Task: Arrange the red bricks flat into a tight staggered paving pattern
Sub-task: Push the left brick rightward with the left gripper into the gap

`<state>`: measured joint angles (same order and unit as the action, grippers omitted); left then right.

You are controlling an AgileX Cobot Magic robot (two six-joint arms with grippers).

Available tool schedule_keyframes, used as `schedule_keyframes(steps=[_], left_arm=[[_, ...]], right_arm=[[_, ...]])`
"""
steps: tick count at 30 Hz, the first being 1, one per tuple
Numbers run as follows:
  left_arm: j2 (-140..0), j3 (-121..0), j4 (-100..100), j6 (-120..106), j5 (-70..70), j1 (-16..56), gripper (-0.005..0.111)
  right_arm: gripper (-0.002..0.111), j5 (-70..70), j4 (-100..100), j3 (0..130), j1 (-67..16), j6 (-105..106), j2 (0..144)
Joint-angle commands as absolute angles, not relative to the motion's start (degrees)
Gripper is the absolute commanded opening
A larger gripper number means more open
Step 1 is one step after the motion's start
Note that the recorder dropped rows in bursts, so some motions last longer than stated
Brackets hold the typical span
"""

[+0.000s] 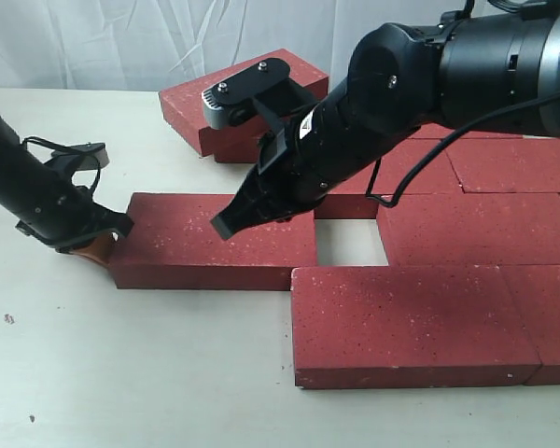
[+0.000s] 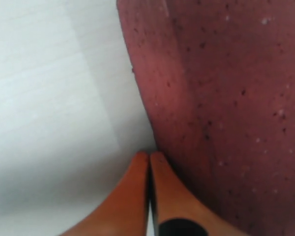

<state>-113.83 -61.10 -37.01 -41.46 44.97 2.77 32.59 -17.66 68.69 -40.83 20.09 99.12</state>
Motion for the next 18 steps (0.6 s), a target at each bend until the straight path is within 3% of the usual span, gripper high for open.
schedule_keyframes(steps=[1, 18], left_arm=[[-114.25, -60.85, -38.36, -42.14, 43.62, 5.11, 0.000], [-114.71, -60.85, -43.19, -42.60, 43.47, 6.63, 0.000]], right_arm=[[-0.001, 32.04, -17.08, 69.00, -40.47, 19.40, 98.61], [-0.001, 32.04, -16.98, 69.00, -40.47, 19.40, 98.61]])
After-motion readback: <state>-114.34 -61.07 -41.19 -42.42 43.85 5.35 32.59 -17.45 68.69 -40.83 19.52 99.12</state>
